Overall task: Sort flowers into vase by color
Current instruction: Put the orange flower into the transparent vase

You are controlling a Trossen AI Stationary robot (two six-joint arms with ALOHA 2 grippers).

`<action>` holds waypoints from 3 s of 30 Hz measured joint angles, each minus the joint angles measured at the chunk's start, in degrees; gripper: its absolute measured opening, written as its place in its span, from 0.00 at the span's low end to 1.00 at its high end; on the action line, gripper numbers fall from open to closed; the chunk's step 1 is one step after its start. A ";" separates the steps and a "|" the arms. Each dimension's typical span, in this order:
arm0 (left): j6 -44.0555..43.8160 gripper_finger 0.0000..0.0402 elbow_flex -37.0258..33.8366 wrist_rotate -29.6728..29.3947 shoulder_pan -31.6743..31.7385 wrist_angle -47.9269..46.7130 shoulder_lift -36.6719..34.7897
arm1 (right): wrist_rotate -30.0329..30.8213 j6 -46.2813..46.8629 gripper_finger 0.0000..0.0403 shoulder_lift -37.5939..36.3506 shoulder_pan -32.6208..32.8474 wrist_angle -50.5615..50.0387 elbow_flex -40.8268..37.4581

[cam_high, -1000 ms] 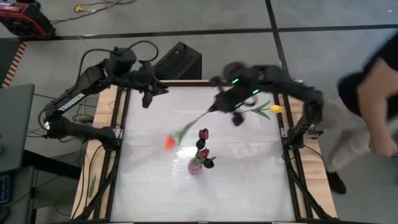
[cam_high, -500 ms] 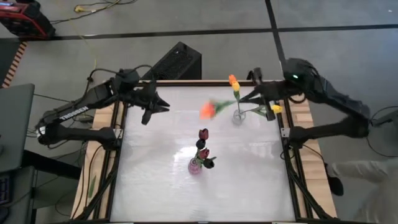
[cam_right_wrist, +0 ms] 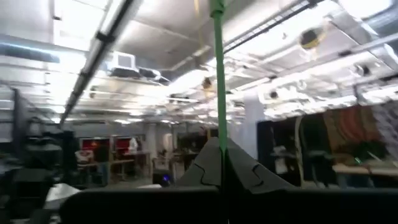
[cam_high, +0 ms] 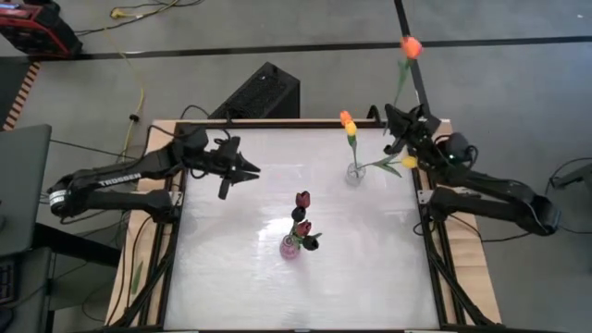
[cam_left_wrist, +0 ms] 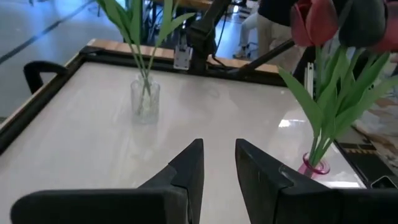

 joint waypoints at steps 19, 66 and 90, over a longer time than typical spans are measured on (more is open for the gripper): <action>-2.08 0.20 -8.02 -0.73 -0.37 7.85 -0.02 | -0.33 23.31 0.05 15.96 -15.06 4.57 -5.73; -3.23 0.20 -10.70 -1.04 -2.94 10.54 0.00 | 24.33 4.93 0.05 39.60 14.98 39.69 -16.09; -4.92 0.20 -10.68 -2.23 -2.96 10.24 0.00 | 26.75 -1.99 0.05 45.78 17.15 39.76 -12.54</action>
